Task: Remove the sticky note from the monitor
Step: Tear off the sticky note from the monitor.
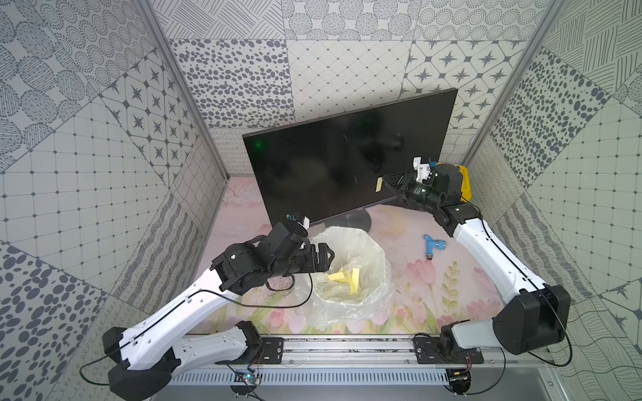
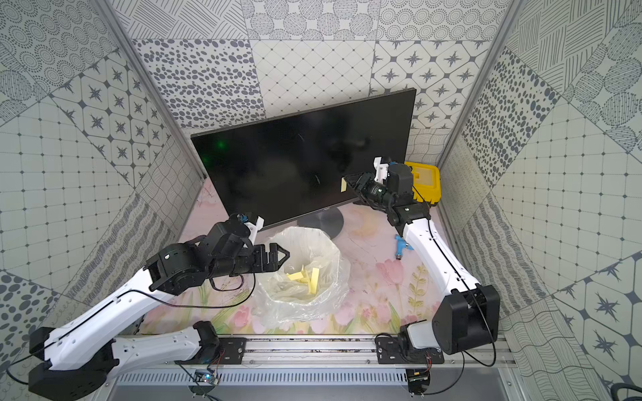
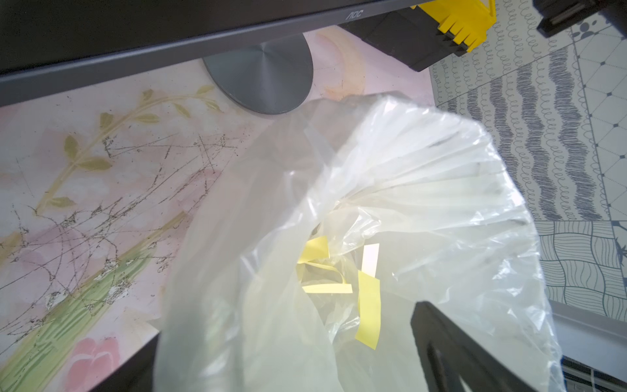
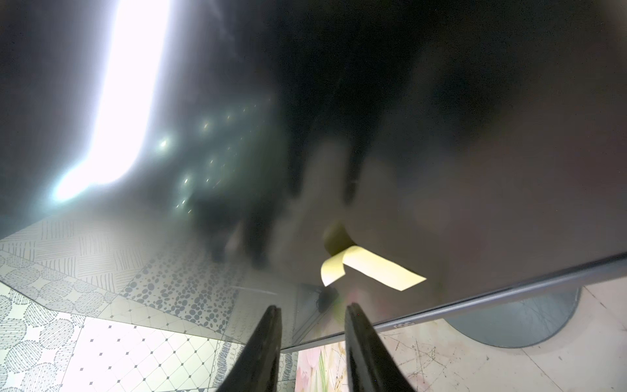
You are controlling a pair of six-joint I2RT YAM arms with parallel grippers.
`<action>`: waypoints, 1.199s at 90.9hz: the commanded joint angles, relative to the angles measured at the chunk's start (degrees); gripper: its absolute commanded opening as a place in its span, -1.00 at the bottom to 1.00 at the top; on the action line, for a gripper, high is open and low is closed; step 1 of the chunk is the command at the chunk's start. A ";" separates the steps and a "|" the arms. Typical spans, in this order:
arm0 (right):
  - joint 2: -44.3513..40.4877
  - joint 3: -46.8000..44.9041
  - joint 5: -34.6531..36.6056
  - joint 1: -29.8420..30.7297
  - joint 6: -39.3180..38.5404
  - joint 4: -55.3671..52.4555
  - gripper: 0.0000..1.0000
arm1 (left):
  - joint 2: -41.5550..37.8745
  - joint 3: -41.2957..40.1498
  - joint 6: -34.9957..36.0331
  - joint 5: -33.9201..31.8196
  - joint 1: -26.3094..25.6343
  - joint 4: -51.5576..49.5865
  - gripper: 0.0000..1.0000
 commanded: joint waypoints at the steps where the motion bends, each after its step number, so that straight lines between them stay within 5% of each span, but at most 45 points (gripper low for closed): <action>1: 0.81 1.13 0.38 -0.41 0.24 3.59 -0.34 | 0.30 0.25 1.25 -0.03 -0.30 0.90 0.99; 65: 3.34 2.22 -0.93 -1.56 0.77 5.20 -0.58 | 0.73 0.35 1.26 -0.05 -0.35 0.76 0.99; 109: 4.03 3.42 -2.38 -1.79 0.99 5.79 -1.00 | 0.83 0.30 1.26 -0.14 -0.28 0.72 0.99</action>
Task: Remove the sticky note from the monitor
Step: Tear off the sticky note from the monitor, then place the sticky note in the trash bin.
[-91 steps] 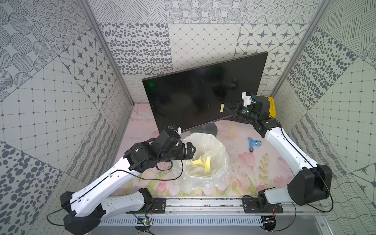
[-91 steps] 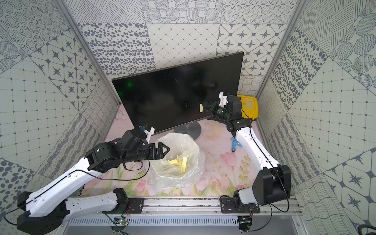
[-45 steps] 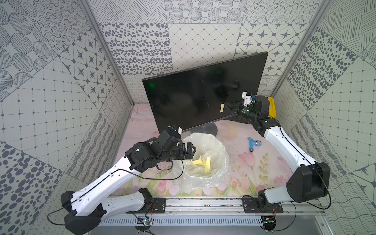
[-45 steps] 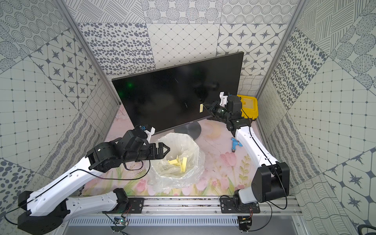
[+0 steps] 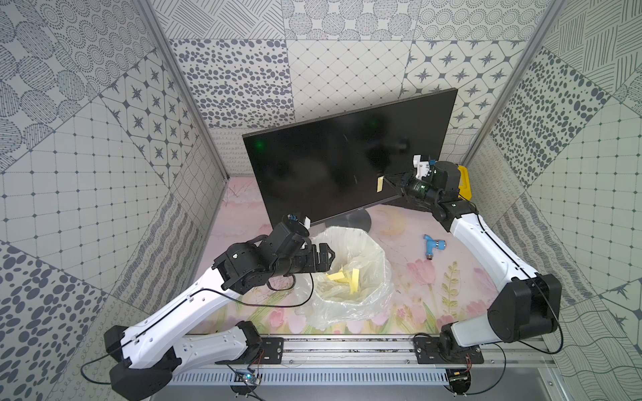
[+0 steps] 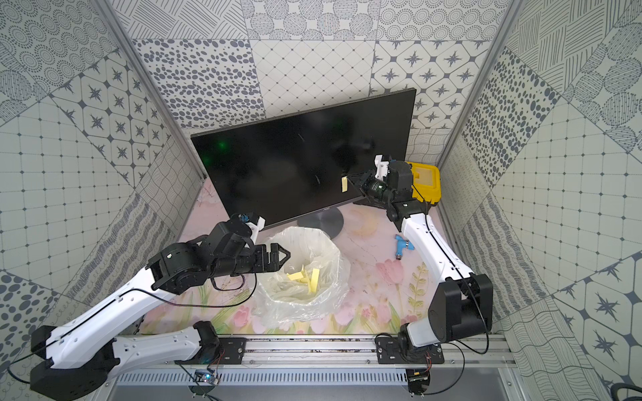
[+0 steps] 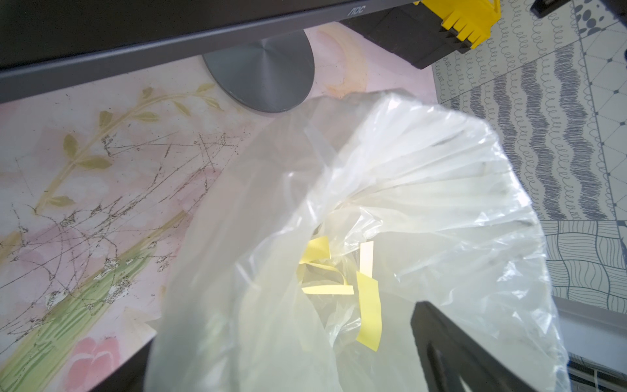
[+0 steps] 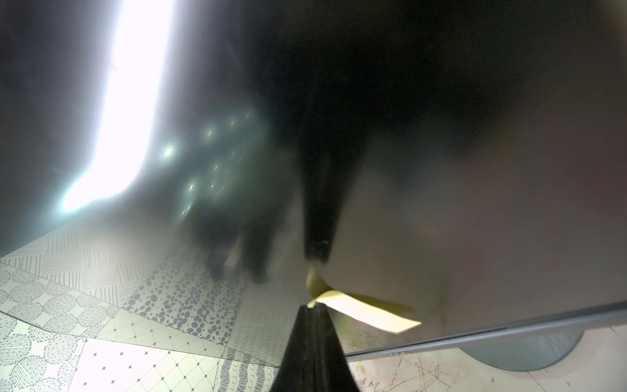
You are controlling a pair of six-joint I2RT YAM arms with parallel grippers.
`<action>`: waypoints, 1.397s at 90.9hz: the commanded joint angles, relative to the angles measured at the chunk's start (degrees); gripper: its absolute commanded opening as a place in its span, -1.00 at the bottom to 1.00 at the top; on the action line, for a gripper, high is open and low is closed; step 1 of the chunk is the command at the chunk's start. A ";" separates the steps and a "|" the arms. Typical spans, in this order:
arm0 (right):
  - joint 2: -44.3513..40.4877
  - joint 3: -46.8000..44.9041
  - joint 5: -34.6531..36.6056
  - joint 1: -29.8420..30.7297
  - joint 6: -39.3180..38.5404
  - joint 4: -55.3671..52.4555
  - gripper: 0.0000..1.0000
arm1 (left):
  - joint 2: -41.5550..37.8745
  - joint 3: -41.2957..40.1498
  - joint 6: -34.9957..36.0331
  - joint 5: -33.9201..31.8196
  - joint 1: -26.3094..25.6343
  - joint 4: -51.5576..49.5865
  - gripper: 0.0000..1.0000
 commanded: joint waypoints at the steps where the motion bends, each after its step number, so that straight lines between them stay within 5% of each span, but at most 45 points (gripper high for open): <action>1: 0.57 2.00 -0.94 -0.44 -0.33 2.54 -1.00 | 0.24 0.28 1.24 -0.14 -0.32 0.72 0.99; 84: -16.95 -5.83 -8.07 0.20 -1.23 -3.18 -1.00 | 0.13 0.28 1.59 -0.05 -0.27 1.05 0.99; 127: -24.37 -1.57 -10.10 17.25 -10.61 -15.00 -1.00 | 0.00 -0.05 1.50 0.22 -0.31 1.87 0.99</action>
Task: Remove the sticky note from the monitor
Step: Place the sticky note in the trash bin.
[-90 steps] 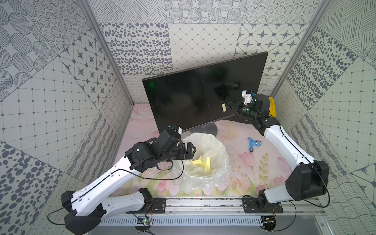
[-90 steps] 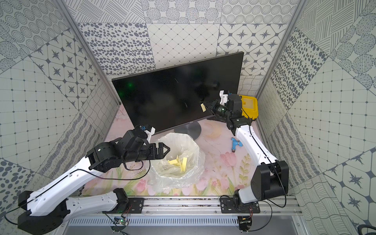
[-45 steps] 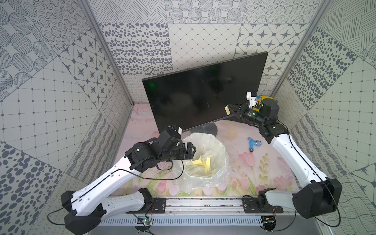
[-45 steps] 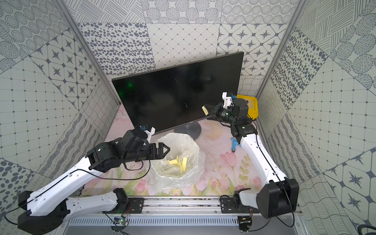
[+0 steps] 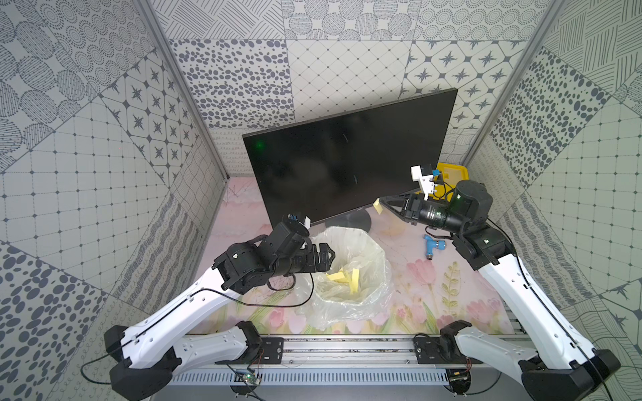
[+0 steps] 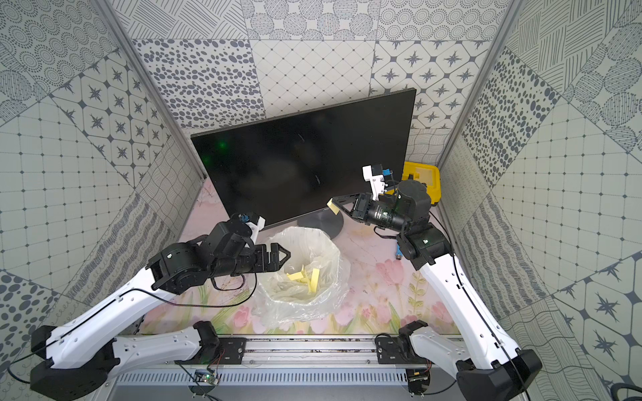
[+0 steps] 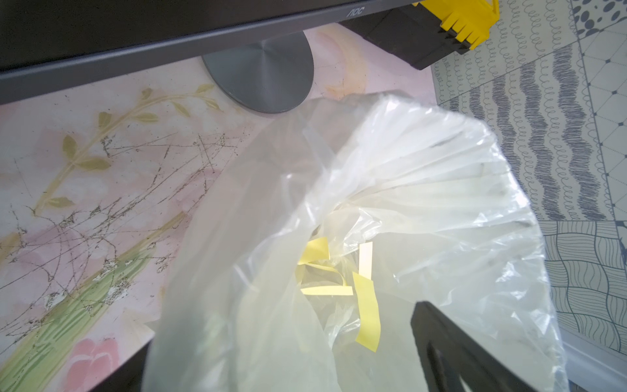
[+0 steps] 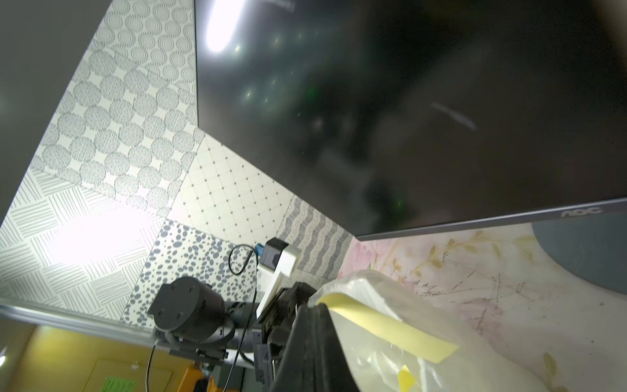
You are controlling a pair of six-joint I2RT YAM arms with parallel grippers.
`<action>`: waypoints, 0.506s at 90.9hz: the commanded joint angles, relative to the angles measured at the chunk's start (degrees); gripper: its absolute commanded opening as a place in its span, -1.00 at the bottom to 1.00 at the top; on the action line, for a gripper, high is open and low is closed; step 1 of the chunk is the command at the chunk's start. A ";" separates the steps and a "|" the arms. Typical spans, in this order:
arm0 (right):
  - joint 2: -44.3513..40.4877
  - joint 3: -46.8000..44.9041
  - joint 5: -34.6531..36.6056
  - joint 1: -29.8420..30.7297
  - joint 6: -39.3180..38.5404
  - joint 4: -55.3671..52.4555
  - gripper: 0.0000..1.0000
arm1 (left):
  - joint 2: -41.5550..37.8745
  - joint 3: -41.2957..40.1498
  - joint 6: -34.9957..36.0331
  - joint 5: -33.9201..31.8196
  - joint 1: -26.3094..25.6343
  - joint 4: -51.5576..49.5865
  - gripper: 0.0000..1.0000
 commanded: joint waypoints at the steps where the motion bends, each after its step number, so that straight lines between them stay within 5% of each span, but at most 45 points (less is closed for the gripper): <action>1: -1.42 2.67 0.19 4.43 -4.67 -3.17 -1.00 | -0.08 -0.02 1.50 0.15 -0.29 1.63 0.99; 46: -0.28 1.03 1.92 17.70 -14.50 -12.14 -1.00 | -0.92 0.00 1.24 -0.94 -0.39 0.78 0.99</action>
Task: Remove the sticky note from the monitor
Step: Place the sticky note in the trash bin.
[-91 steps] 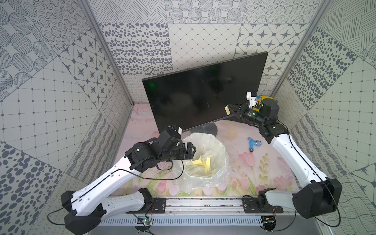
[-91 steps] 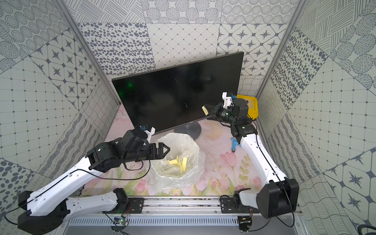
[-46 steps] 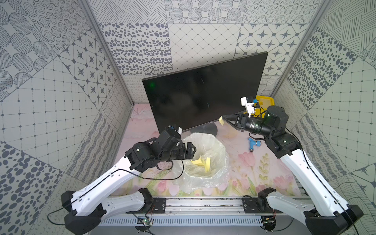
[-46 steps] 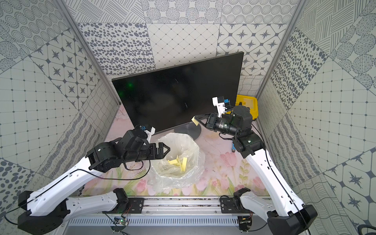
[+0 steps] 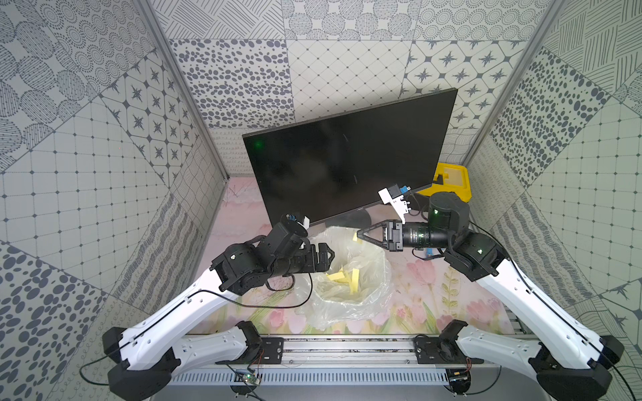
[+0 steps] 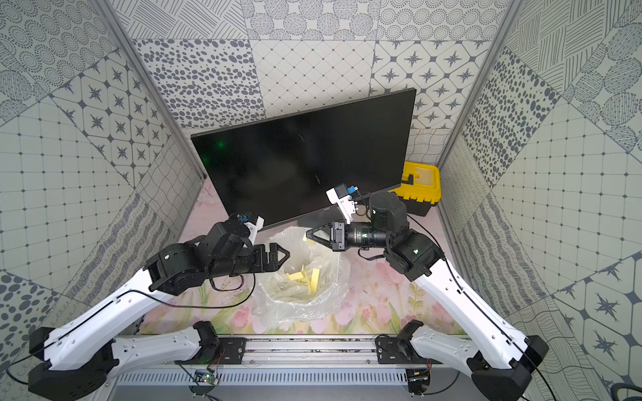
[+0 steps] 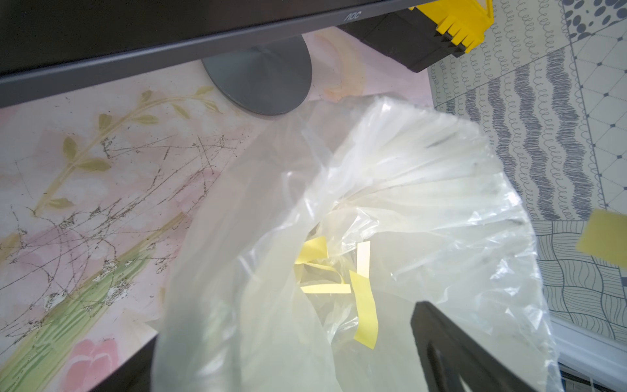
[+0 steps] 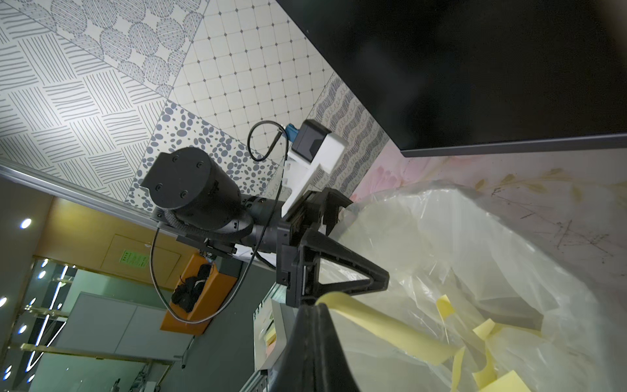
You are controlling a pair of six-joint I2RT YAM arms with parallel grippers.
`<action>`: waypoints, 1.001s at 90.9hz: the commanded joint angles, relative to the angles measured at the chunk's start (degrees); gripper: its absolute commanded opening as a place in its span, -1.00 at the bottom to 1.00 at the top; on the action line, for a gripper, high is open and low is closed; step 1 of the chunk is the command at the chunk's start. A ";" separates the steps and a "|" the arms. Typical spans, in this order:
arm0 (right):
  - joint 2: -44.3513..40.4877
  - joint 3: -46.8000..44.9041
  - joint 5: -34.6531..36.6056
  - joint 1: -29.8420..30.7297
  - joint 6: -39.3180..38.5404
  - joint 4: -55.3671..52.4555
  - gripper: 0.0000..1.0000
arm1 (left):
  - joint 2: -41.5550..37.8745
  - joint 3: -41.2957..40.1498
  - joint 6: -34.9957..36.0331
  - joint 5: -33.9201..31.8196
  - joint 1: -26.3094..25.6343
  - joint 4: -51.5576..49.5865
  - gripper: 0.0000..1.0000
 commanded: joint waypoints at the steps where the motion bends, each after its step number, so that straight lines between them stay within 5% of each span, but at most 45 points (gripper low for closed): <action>1: -0.15 -0.70 1.25 2.06 -4.10 -2.18 -1.00 | -0.25 0.00 1.26 -0.86 -0.37 0.81 0.99; 28: 1.13 -3.14 2.75 3.37 -5.84 -4.00 -1.00 | 0.06 0.00 1.44 -1.48 -0.38 0.71 0.98; 45: 1.25 -2.31 4.43 3.40 -6.88 -5.62 -0.12 | 0.31 0.34 1.61 -1.97 -0.38 0.55 0.99; 69: 1.29 0.39 5.97 3.31 -7.80 -6.76 0.39 | -0.14 1.72 3.09 -4.13 -0.41 -0.54 0.99; 82: 1.24 2.91 7.21 3.26 -9.74 -9.14 0.93 | -0.27 2.73 3.46 -4.88 -0.40 -1.07 0.99; 91: 0.54 4.07 7.83 2.63 -10.09 -10.15 0.96 | -0.38 3.19 3.62 -4.89 -0.36 -1.36 0.98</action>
